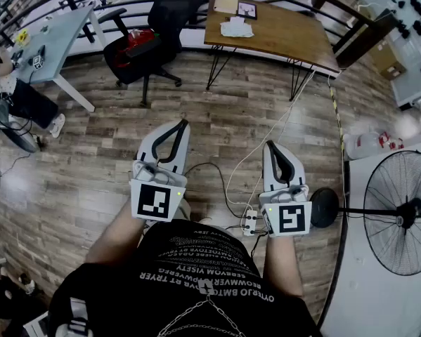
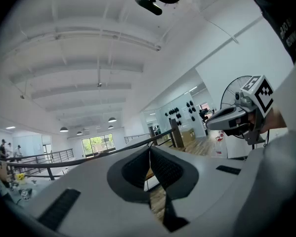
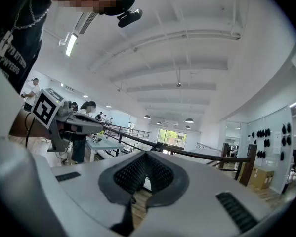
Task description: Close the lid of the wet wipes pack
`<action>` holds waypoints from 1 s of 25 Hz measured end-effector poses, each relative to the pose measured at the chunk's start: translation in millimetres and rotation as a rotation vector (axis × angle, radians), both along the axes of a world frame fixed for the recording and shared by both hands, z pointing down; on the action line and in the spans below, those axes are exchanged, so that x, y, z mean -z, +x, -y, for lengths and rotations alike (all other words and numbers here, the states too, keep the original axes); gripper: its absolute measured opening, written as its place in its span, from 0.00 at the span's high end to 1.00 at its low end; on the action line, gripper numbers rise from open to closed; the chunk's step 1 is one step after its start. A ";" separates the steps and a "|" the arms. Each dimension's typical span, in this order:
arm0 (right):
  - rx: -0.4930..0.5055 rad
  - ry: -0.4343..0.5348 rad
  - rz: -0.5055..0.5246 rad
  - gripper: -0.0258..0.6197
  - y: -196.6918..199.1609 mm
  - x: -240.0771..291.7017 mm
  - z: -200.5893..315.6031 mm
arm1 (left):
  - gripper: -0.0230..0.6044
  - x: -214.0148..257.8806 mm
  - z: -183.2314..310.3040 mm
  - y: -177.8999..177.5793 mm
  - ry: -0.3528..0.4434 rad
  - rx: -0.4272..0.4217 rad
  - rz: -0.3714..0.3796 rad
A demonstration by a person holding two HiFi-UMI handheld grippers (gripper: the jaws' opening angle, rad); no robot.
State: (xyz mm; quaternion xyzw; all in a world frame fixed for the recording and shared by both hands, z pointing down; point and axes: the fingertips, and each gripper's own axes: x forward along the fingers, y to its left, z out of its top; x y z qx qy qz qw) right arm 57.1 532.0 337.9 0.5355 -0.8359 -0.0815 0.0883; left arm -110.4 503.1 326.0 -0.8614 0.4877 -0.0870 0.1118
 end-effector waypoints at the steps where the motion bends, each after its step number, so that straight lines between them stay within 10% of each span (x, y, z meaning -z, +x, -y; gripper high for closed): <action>1: 0.003 0.000 0.003 0.94 0.8 1.7 -1.8 | 0.92 2.0 -2.3 2.0 0.000 -0.002 0.001; 16: 0.035 -0.046 0.060 0.93 10.1 -14.7 -11.8 | 0.92 -6.7 -18.2 8.4 -0.034 0.009 0.034; 25: -0.015 -0.089 0.075 0.80 4.7 -34.9 50.2 | 0.92 -16.7 58.2 -7.0 -0.031 0.037 0.068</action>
